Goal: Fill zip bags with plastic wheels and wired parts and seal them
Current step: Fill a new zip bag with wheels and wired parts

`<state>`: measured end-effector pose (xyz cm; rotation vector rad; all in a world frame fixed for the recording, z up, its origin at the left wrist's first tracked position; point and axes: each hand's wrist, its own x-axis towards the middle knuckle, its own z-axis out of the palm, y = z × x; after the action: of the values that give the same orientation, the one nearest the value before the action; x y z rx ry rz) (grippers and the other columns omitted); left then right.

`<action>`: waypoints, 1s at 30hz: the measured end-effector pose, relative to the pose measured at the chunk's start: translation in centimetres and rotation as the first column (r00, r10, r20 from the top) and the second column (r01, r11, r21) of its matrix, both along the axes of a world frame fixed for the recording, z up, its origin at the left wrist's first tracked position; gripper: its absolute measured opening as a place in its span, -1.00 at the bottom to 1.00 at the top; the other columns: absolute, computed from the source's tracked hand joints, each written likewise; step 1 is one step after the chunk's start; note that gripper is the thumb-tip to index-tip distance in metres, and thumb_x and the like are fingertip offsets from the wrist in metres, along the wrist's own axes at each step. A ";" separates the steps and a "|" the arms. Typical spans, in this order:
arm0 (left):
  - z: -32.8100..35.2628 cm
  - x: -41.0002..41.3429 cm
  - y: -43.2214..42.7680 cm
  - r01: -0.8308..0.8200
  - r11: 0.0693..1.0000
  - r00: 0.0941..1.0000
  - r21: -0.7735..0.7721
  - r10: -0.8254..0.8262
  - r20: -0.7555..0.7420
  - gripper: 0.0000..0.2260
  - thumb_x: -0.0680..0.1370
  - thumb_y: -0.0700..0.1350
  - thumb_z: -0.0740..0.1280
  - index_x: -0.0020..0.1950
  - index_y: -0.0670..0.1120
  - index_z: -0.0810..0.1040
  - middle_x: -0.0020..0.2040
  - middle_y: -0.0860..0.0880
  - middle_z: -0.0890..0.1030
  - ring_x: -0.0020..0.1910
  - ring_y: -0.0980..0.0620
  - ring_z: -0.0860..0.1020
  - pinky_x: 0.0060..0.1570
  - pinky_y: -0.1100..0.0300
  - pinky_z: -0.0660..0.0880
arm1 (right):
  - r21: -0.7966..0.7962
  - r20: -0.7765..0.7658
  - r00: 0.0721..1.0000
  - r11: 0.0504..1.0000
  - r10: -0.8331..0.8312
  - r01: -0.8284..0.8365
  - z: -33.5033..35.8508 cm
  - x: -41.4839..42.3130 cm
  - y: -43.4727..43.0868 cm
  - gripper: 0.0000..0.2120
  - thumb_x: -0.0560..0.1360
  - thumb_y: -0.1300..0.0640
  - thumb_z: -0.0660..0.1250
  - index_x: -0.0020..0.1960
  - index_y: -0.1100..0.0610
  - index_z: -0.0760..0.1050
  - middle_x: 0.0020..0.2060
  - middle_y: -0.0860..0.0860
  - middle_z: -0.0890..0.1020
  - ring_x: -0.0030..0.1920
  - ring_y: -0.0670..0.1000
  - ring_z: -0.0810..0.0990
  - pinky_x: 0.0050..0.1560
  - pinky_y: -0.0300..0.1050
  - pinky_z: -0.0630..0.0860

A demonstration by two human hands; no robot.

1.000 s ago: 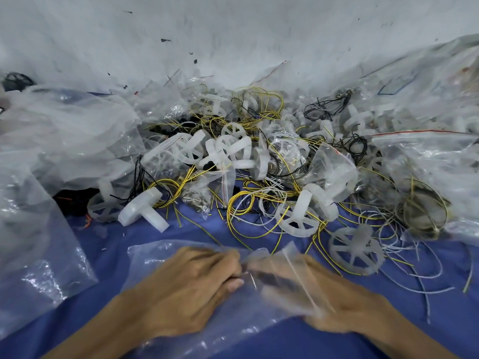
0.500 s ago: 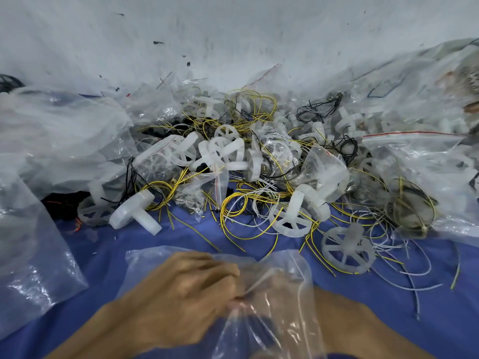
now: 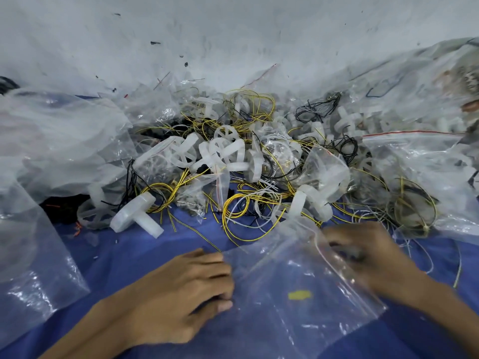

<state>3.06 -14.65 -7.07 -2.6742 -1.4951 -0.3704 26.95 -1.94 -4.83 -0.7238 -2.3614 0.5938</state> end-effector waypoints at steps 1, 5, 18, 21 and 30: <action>0.1 0.1 0.0 -0.017 1.000 1.000 0.013 0.017 0.002 -0.83 0.59 0.00 0.20 -0.20 0.04 0.41 -0.22 0.15 0.40 -0.19 0.17 0.34 -0.15 0.40 0.15 | 0.030 0.049 0.994 0.995 -0.097 0.096 2.1 1.6 1.2 -0.86 0.37 0.32 0.45 -0.13 0.13 0.59 -0.28 -0.10 0.58 -0.28 -0.16 0.52 -0.22 -0.44 0.42; 0.3 0.9 -0.2 -0.089 0.993 0.994 0.074 0.085 0.064 -0.73 0.58 0.20 0.13 -0.14 0.06 0.45 -0.17 0.19 0.41 -0.17 0.20 0.30 -0.11 0.40 0.14 | 0.069 0.113 0.860 0.868 -0.497 0.492 0.4 5.0 4.0 -0.52 0.37 -0.06 0.44 0.18 0.20 0.52 0.08 0.07 0.49 0.16 0.09 0.44 0.23 -0.06 0.36; -1.0 2.5 -0.2 -0.072 0.997 0.989 0.016 0.074 -0.131 -0.87 0.57 0.06 0.20 -0.16 0.10 0.33 -0.19 0.17 0.38 -0.13 0.15 0.37 -0.07 0.25 0.26 | -0.057 -0.068 0.985 0.986 -0.158 0.155 -0.3 4.9 2.7 -0.89 0.51 0.01 0.26 -0.17 -0.11 0.53 -0.08 -0.10 0.66 -0.11 -0.03 0.60 -0.13 -0.21 0.47; -0.8 2.5 -0.3 -0.057 0.998 0.988 0.021 0.060 -0.145 -0.87 0.56 0.04 0.23 -0.15 0.10 0.32 -0.18 0.17 0.37 -0.15 0.15 0.35 -0.06 0.29 0.22 | -0.351 -0.049 0.983 0.918 0.177 -0.183 0.5 4.5 1.8 -0.94 0.45 -0.02 0.37 -0.09 -0.10 0.59 -0.05 -0.03 0.66 -0.02 0.11 0.62 -0.09 -0.07 0.55; -0.2 2.7 -0.6 -0.023 1.000 1.000 0.004 0.023 0.003 -0.91 0.59 -0.08 0.17 -0.10 0.00 0.42 -0.06 0.13 0.45 -0.12 0.12 0.37 -0.04 0.28 0.30 | -0.587 0.081 0.852 0.715 0.517 -0.379 -1.4 2.3 0.6 -0.68 0.51 0.06 0.34 0.09 0.31 0.51 0.14 -0.05 0.58 0.08 -0.20 0.51 0.07 -0.40 0.39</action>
<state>5.73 -15.20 -7.27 -2.6528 -1.5227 -0.3753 29.21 -1.33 -6.22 -0.4477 -2.6269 1.5394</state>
